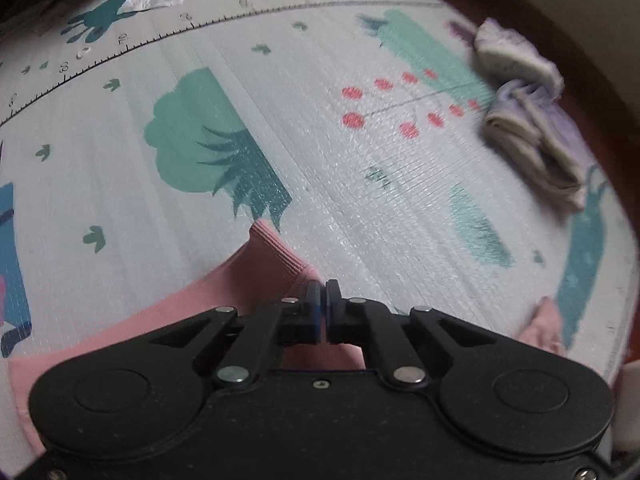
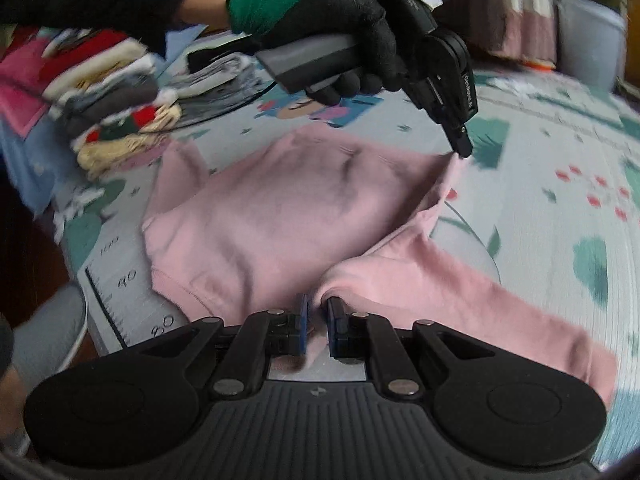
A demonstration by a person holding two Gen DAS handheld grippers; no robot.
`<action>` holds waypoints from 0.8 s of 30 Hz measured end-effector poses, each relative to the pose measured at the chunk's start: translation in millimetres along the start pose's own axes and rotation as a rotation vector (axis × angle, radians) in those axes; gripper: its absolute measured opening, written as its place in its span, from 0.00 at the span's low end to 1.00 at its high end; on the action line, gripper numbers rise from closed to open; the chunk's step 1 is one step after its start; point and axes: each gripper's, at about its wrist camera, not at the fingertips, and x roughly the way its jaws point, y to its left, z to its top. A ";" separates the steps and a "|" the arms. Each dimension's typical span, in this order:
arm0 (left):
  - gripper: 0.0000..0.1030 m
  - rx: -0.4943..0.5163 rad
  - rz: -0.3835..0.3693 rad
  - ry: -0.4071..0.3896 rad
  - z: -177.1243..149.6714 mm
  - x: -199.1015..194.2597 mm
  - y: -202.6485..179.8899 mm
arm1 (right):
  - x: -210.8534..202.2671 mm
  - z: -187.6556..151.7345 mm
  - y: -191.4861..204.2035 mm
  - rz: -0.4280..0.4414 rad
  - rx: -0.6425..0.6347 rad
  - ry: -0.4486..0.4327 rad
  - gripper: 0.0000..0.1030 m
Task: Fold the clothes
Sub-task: 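Grasp the sleeve cuff with the left tool while the right tool holds the sweatshirt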
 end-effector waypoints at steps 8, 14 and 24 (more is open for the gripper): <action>0.00 -0.031 -0.067 -0.034 -24.4 -12.2 49.3 | 21.3 12.2 29.4 0.031 -0.174 0.057 0.12; 0.00 0.039 -0.096 -0.068 -32.5 -4.9 56.9 | 41.9 13.8 43.9 0.044 -0.265 0.115 0.12; 0.00 0.082 -0.096 -0.071 -34.8 0.8 61.4 | 65.3 13.9 56.2 0.071 -0.335 0.172 0.12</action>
